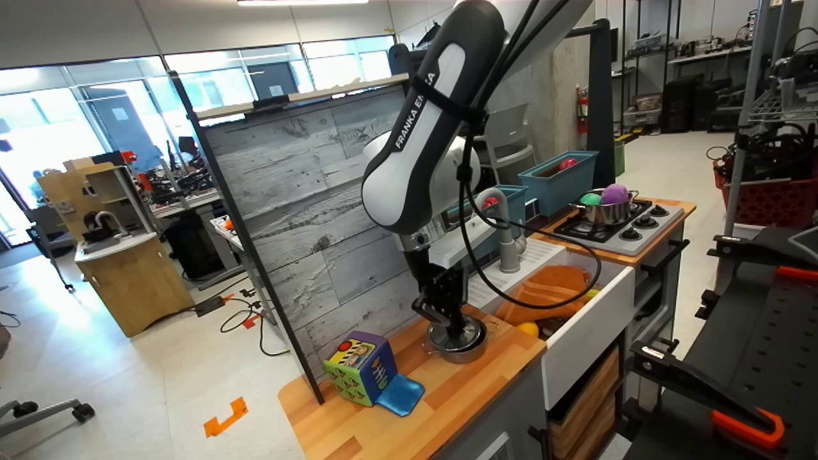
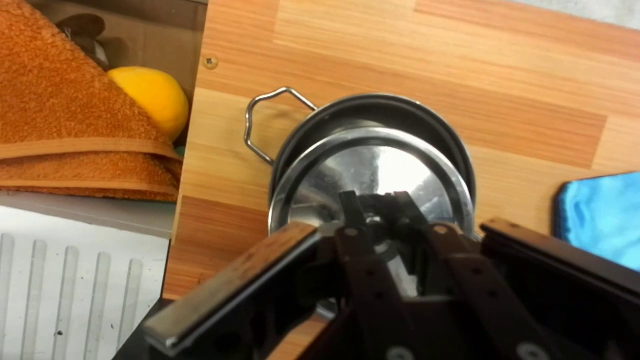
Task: Pick up the cloth and put it in the sink, then pick up the lid from the pot and put it on the counter
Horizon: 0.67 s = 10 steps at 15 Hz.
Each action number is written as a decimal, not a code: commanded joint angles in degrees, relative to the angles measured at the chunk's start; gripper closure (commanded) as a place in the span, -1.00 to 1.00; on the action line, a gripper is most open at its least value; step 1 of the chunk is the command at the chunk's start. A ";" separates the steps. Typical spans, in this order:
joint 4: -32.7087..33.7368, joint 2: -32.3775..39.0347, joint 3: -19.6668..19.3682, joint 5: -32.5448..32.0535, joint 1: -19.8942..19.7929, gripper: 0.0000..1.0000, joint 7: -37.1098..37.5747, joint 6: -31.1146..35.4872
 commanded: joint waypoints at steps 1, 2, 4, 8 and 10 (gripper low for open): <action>2.80 2.39 -0.56 -0.56 0.22 0.90 -0.76 1.55; 2.69 2.29 -0.73 -0.74 0.28 0.90 -0.74 1.91; 1.39 1.27 -0.68 -0.96 0.10 0.90 -1.44 3.36; -1.63 -1.13 0.01 -0.82 -0.26 0.90 -3.82 5.86; -3.02 -2.25 0.42 -0.76 -0.44 0.90 -5.05 6.33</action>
